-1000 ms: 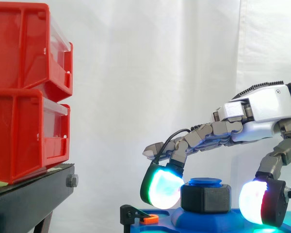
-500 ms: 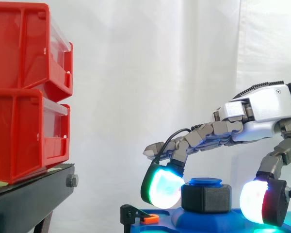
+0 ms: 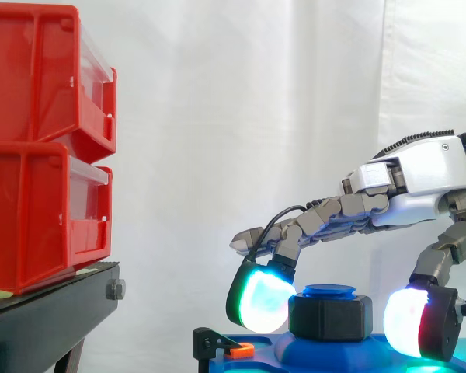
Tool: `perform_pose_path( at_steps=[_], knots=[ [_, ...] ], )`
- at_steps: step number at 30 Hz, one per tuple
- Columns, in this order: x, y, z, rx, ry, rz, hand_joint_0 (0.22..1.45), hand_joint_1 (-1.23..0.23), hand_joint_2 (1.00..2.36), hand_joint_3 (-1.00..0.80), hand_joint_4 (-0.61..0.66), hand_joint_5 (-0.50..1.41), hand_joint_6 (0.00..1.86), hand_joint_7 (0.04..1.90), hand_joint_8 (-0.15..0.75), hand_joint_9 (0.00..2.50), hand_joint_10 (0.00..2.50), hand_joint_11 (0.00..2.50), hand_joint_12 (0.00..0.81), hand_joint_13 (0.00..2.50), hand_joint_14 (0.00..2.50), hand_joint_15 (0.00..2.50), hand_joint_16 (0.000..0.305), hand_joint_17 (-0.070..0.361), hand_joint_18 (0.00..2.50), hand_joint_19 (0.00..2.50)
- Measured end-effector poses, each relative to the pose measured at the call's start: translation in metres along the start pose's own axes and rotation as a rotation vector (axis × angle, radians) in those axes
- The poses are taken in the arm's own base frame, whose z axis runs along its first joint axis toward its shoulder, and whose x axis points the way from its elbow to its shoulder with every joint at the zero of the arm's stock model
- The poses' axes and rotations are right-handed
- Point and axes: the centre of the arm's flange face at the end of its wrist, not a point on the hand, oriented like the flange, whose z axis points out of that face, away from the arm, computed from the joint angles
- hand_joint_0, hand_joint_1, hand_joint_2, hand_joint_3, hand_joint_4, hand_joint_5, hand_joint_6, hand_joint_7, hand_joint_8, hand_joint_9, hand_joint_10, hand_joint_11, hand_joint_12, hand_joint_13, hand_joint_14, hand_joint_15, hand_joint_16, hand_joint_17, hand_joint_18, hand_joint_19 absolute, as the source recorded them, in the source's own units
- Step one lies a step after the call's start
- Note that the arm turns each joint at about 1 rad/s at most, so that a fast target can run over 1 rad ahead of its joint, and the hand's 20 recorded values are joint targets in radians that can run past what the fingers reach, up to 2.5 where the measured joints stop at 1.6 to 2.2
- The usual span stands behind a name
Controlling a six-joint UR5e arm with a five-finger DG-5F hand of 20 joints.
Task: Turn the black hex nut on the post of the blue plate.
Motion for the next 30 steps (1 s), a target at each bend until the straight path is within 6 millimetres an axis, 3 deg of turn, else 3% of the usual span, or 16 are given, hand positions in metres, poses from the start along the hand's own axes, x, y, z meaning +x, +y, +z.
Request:
perform_pose_path(
  at_steps=[12,22,30],
  knots=[
    [-0.0004,-0.0001,0.0003,0.000,-0.003,-0.001,0.43,-0.79,1.00,-0.50,0.11,-0.29,0.50,0.69,0.168,0.00,0.00,0.00,0.343,0.00,0.00,0.00,0.051,0.115,0.00,0.08],
    [-0.0007,-0.0002,0.0003,0.000,-0.005,-0.001,0.42,-0.58,1.00,-0.50,0.13,-0.28,0.50,0.70,0.184,0.00,0.00,0.00,0.350,0.00,0.00,0.00,0.051,0.116,0.00,0.10],
    [-0.0008,-0.0001,0.0005,-0.001,-0.006,-0.001,0.48,-0.66,1.00,-0.50,0.12,-0.28,0.50,0.70,0.163,0.00,0.00,0.00,0.326,0.00,0.00,0.00,0.047,0.106,0.00,0.12]
  ],
)
